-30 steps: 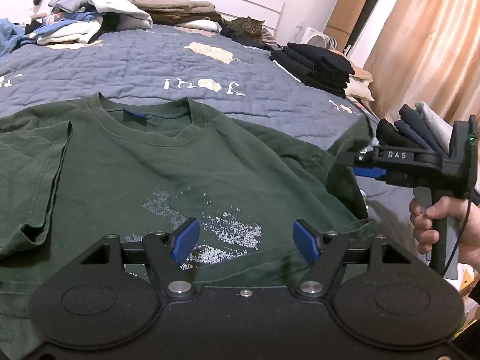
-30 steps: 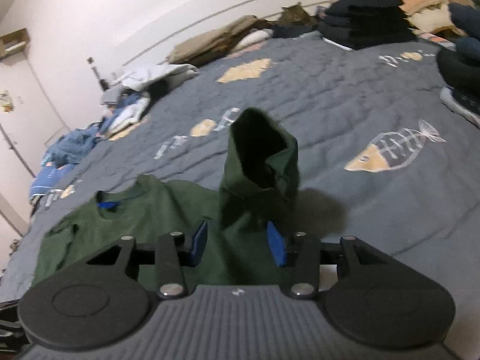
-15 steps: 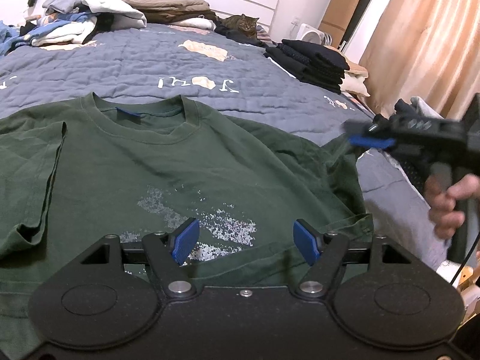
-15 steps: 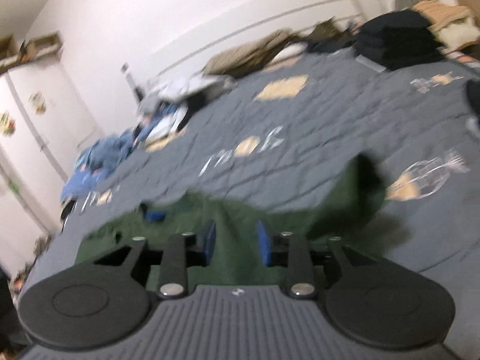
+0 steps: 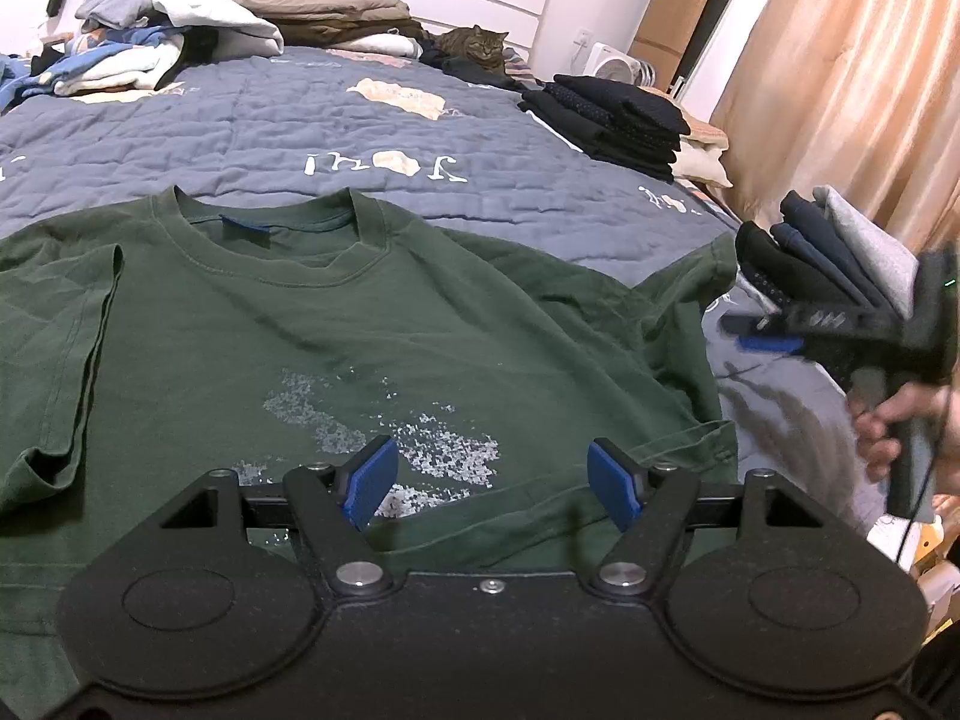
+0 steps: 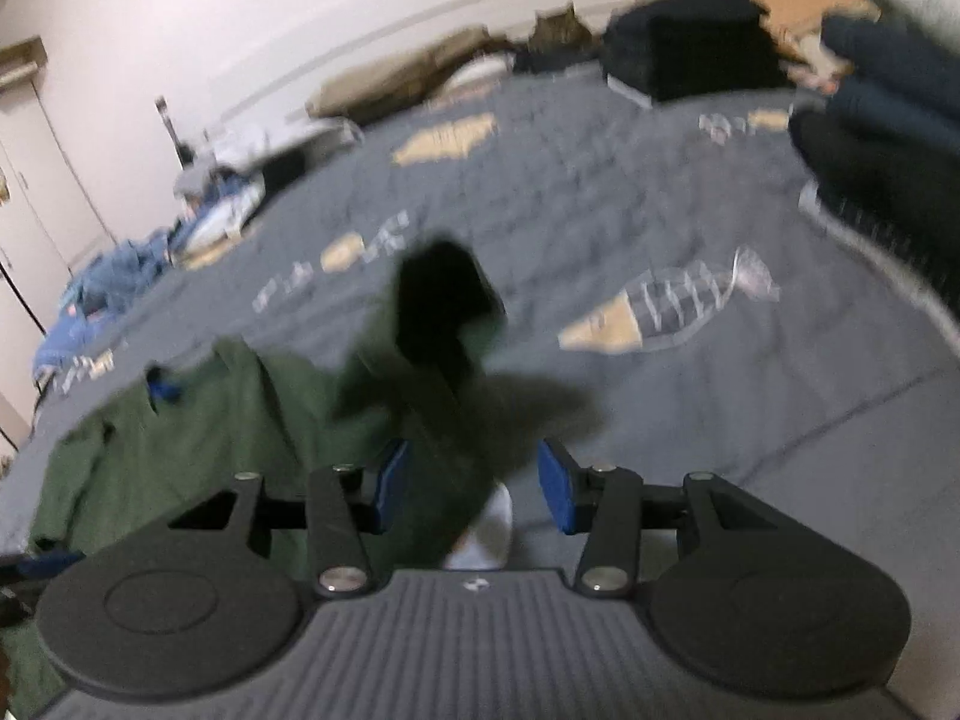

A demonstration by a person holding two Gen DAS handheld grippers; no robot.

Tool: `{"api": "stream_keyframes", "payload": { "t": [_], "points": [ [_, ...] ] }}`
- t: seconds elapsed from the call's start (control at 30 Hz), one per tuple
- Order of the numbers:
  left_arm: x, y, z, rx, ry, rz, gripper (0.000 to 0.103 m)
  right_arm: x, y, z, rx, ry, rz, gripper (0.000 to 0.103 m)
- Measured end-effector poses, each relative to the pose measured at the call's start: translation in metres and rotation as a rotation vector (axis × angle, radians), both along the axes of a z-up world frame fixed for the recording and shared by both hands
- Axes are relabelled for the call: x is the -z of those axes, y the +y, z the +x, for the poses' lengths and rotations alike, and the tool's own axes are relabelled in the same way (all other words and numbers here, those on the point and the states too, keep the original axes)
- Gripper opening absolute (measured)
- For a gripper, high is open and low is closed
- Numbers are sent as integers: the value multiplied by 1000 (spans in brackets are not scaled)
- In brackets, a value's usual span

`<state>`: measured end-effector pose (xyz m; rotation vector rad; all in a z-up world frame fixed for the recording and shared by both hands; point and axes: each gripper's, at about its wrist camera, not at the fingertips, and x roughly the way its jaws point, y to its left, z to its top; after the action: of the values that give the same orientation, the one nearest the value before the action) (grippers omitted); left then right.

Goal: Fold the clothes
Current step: 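Fold the held sleeve over the shirt body with the right tool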

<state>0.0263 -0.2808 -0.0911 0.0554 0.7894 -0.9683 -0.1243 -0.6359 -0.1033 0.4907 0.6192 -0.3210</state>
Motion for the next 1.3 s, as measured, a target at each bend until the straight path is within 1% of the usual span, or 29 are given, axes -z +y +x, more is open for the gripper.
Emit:
{"api": "stream_keyframes", "payload": {
  "t": [0.03,0.2,0.33,0.47,0.53,0.57,0.6,0.63,0.7,0.73,0.9,1.0,1.07,1.1,1.13,1.17,1.2,1.23,1.27,1.3],
  "points": [
    [0,0,0,1,-1,0,69,5,0,3,-1,13,0,47],
    [0,0,0,-1,1,0,70,16,0,10,22,-32,39,47],
    [0,0,0,1,1,1,70,25,4,18,30,-27,47,58],
    [0,0,1,1,3,3,70,29,8,23,40,-25,79,65],
    [0,0,1,0,4,3,71,27,11,26,47,-14,99,72],
    [0,0,1,0,4,2,71,24,15,28,44,2,84,74],
    [0,0,1,0,4,1,72,21,20,31,41,17,69,79],
    [1,0,1,0,5,1,73,19,24,33,36,33,54,87],
    [1,-1,1,1,5,1,73,18,32,38,8,79,51,96],
    [1,-1,1,2,4,0,73,19,34,40,12,97,57,96],
    [-1,0,0,8,0,-3,74,19,34,29,26,57,73,95],
    [-1,0,0,9,-1,-5,74,17,26,24,46,30,138,92],
    [0,-1,1,9,-2,-3,74,17,23,24,59,7,170,83],
    [0,-1,0,10,-2,-2,74,18,22,25,59,6,181,74],
    [0,-1,0,10,-3,0,74,19,22,27,64,13,185,57],
    [0,-1,0,10,-4,1,74,20,23,28,66,17,187,47],
    [0,-1,0,10,-5,2,74,21,24,29,67,21,190,32],
    [0,-1,0,9,-4,2,74,21,25,30,69,24,191,25],
    [0,-1,0,9,-4,2,74,18,26,30,69,18,182,22],
    [0,-1,0,7,-4,2,74,15,28,30,69,11,173,16]
  ]
}}
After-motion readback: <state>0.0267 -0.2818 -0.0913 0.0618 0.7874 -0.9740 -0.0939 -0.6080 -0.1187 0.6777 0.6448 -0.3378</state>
